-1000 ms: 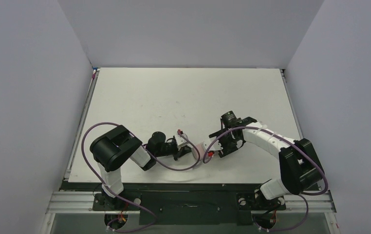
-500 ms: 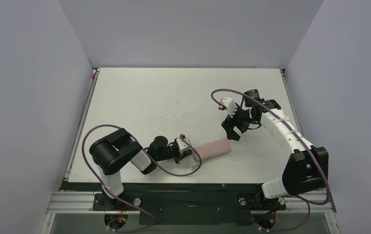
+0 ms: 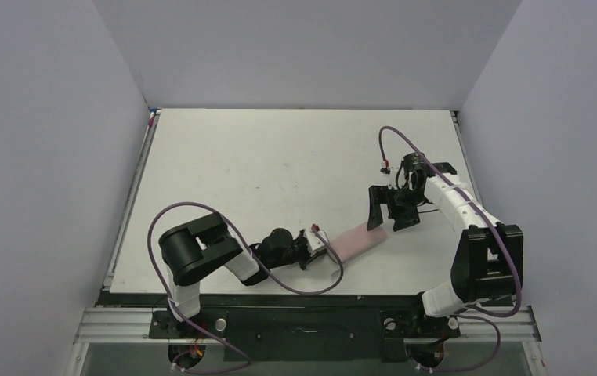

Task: Open the umbrella

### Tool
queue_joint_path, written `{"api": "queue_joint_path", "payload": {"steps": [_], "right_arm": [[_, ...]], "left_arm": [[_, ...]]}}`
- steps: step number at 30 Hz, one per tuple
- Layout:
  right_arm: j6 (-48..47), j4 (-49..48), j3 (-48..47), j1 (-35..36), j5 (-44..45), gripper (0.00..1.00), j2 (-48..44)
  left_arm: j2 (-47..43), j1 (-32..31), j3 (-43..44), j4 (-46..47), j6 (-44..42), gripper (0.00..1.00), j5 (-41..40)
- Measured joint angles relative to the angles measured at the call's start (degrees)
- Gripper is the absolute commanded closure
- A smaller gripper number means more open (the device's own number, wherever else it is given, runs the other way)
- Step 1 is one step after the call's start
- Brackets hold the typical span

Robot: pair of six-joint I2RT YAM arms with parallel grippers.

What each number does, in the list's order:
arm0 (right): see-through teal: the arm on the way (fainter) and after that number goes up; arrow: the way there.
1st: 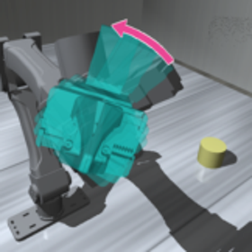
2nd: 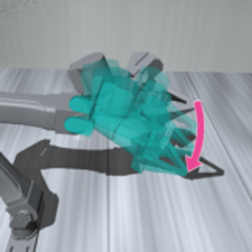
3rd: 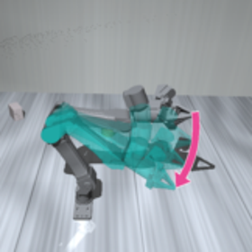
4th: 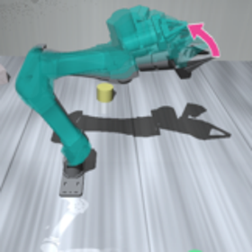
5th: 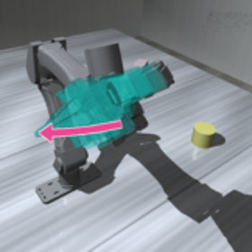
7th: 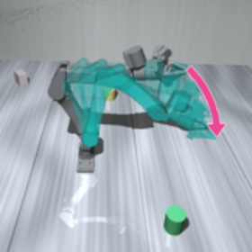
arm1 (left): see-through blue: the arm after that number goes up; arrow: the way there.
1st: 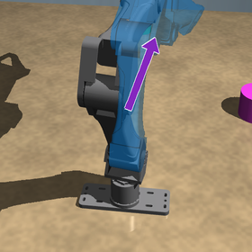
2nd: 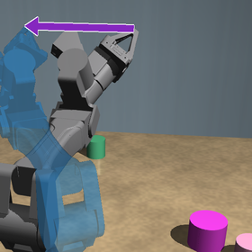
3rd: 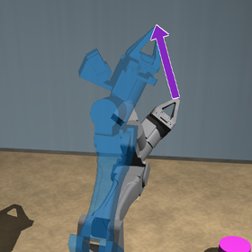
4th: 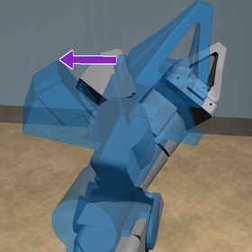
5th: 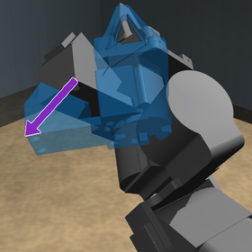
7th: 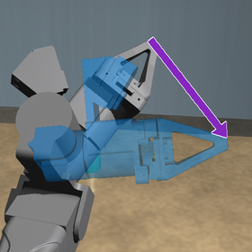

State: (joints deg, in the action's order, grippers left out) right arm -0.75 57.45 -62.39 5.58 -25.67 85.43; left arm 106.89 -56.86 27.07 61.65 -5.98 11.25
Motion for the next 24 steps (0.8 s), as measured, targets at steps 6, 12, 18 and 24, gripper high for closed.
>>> {"api": "queue_joint_path", "payload": {"steps": [6,12,18,24], "right_arm": [[11.8,-3.2,6.3,0.5,-3.7,0.12,1.3],[18.9,-8.7,8.2,4.6,-3.7,0.28,5.0],[15.9,-11.8,3.8,7.6,-5.7,0.72,9.0],[9.5,-13.5,-0.4,8.8,-9.7,0.95,13.0]], "left_arm": [[1.9,-3.4,2.1,0.7,0.8,1.0,-3.3],[2.9,-4.2,2.5,2.0,-0.3,1.0,-3.2],[3.1,-4.2,2.4,2.4,-2.2,1.0,-1.5],[3.0,-3.4,2.1,2.5,-2.2,1.0,0.3]]}}
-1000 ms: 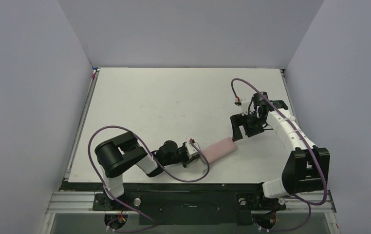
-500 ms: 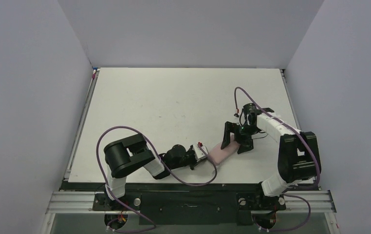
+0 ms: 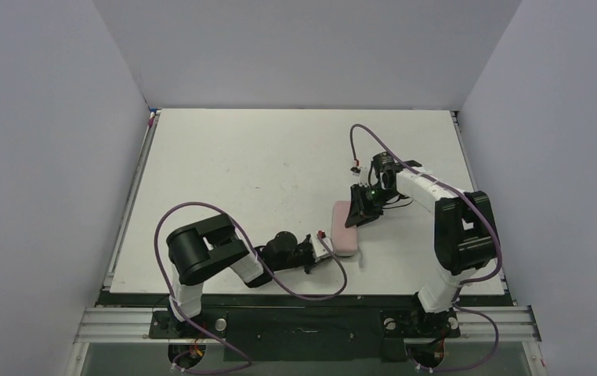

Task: Open the umbrella

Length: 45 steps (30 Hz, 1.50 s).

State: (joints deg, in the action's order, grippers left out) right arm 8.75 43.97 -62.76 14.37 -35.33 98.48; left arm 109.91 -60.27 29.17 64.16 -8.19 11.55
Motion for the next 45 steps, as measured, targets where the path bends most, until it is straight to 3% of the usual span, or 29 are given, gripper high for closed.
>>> {"api": "queue_joint_path", "payload": {"steps": [3,11,23,24,28,30,38,45], "right_arm": [[-3.7,0.3,-1.4,0.6,-2.6,1.0,2.0],[-13.2,3.5,-4.4,2.3,-7.6,1.0,5.7],[-29.7,17.4,-14.9,6.1,-7.5,1.0,13.2],[-30.8,18.6,-16.2,6.4,-7.0,0.96,14.0],[-33.6,22.8,-22.5,7.1,-3.8,0.57,17.1],[-33.7,23.8,-26.4,7.0,-1.2,0.47,18.5],[-24.6,17.4,-36.5,1.8,5.2,0.34,18.5],[-12.6,14.8,-23.6,-7.7,8.3,0.29,7.0]], "left_arm": [[-0.6,1.3,-0.5,-0.4,0.0,1.0,1.0],[-1.4,7.3,-0.4,-2.1,-0.1,1.0,3.2],[0.6,16.0,4.2,-4.9,-1.4,1.0,0.9],[0.6,16.1,4.1,-4.8,-1.8,1.0,1.1],[-0.3,15.7,2.1,-3.9,-4.3,1.0,1.4],[-1.2,15.3,0.9,-3.9,-4.9,1.0,1.0],[-3.4,7.8,-1.7,-4.0,-4.0,1.0,-1.0],[-3.4,3.8,-0.9,-4.9,-1.7,1.0,-3.7]]}}
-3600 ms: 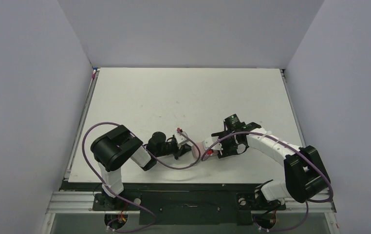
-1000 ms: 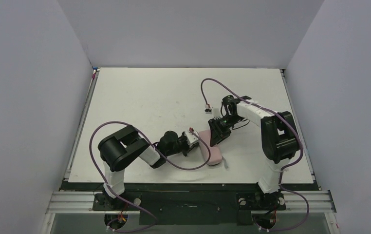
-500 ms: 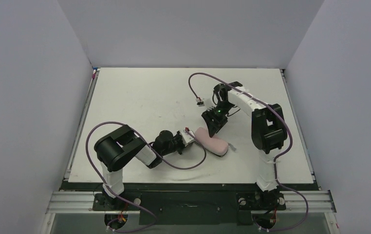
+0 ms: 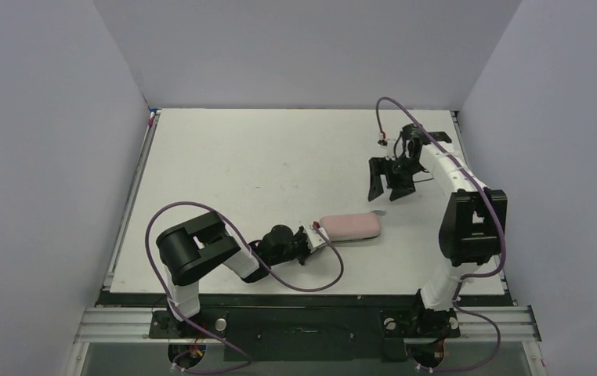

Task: Open the umbrella

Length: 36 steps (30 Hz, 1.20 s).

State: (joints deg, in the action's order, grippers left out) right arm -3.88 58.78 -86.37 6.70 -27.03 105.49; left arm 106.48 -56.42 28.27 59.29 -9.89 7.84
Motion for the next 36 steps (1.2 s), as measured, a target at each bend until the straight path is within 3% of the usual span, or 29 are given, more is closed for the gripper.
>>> {"api": "queue_joint_path", "payload": {"steps": [4,11,21,24,25,31,33,36], "right_arm": [[4.2,1.1,10.9,-6.0,0.5,0.28,-7.2],[10.4,-0.8,25.5,-6.2,-2.3,0.26,-13.6],[20.2,-16.0,28.0,-3.5,-6.4,0.27,-10.5],[20.8,-18.5,27.3,-2.4,-6.8,0.41,-9.2],[20.7,-19.2,26.9,-2.2,-6.9,0.51,-8.7],[15.7,-21.1,24.1,-2.3,-8.1,0.91,-6.2],[13.5,-21.1,22.9,-2.2,-8.7,1.0,-4.8],[11.4,-19.8,20.9,-1.5,-11.5,1.0,-3.3]], "left_arm": [[0.2,-0.6,1.5,-1.8,1.5,1.0,-0.7],[0.6,-1.1,3.4,-4.0,3.4,1.0,-1.4],[1.4,-1.7,4.0,-3.3,3.0,1.0,-1.2],[1.6,-1.7,4.2,-3.3,3.0,1.0,-1.0],[1.6,-1.7,4.3,-3.3,3.0,1.0,-0.9],[1.5,-1.6,4.2,-3.5,3.3,1.0,-1.0],[1.1,-1.5,3.8,-3.7,3.5,1.0,-1.0],[0.0,-1.4,2.6,-3.8,3.7,1.0,-0.6]]}}
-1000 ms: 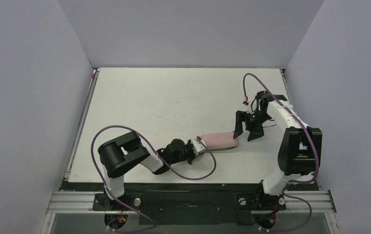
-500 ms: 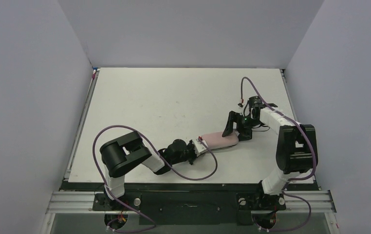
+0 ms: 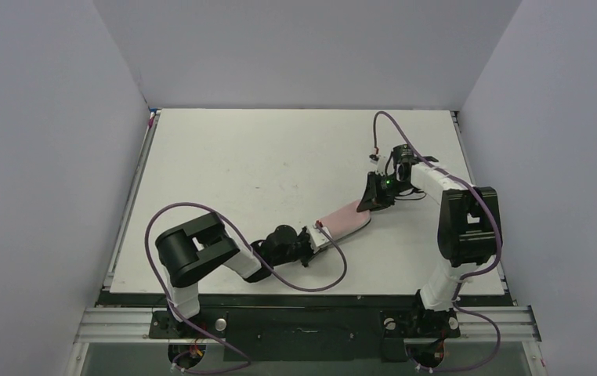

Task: Open the umbrella

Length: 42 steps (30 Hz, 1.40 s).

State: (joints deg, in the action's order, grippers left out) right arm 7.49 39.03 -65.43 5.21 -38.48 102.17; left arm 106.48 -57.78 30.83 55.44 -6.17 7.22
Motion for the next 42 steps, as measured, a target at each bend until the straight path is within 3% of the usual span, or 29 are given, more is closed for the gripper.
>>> {"api": "queue_joint_path", "payload": {"steps": [13,24,42], "right_arm": [[-10.1,3.7,-2.9,2.4,0.7,1.0,0.8],[-23.5,8.4,-7.0,8.3,3.6,1.0,1.7],[-40.4,14.4,-13.1,12.3,3.1,1.0,5.5]], "left_arm": [[-5.4,6.8,-3.7,-3.9,-1.4,1.0,2.4],[-4.7,8.0,-3.3,-3.9,-7.4,1.0,5.6],[1.4,8.2,4.9,-4.9,-9.2,1.0,8.1]]}}
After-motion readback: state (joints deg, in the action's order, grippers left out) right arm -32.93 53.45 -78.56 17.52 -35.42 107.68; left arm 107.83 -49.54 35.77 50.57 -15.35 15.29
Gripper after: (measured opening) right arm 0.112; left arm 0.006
